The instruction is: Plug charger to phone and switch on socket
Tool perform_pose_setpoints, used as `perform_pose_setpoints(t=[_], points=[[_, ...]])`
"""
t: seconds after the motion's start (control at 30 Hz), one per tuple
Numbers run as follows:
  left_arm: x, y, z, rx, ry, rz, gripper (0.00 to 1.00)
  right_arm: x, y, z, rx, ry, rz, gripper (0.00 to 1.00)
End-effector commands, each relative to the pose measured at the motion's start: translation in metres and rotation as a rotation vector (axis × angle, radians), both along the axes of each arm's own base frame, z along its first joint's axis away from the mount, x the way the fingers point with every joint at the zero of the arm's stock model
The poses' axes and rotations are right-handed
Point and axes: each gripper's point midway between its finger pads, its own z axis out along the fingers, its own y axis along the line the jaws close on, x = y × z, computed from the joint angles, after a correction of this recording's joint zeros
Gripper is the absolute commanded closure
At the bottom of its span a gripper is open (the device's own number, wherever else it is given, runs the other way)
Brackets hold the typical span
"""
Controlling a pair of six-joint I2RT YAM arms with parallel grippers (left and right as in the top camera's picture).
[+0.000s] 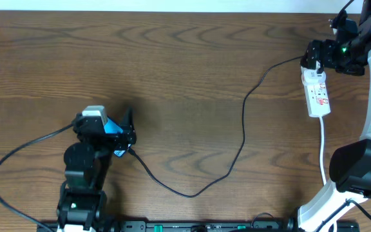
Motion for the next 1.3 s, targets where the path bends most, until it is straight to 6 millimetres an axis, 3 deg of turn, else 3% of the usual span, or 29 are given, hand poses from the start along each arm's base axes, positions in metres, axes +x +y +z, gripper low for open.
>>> perform_pose_setpoints(t=[0.0,0.27,0.47,0.8,1.27], points=[[-0.009,0.01,0.001,0.023,-0.06,0.019,0.09,-0.001,0.001,0.015,-0.006,-0.038,-0.009,0.01],[-0.024,0.02,-0.014,0.021,-0.136,0.054,0.09,-0.001,0.001,0.015,-0.006,-0.038,-0.009,0.01],[-0.03,0.02,-0.041,0.02,-0.158,0.054,0.09,-0.001,0.001,0.015,-0.006,-0.038,-0.009,0.01],[-0.034,0.025,-0.031,0.049,-0.203,0.069,0.09,-0.001,0.001,0.015,-0.006,-0.038,-0.009,0.01],[-0.045,0.03,-0.053,0.105,-0.124,0.079,0.09,-0.001,0.001,0.015,-0.006,-0.038,-0.009,0.01]])
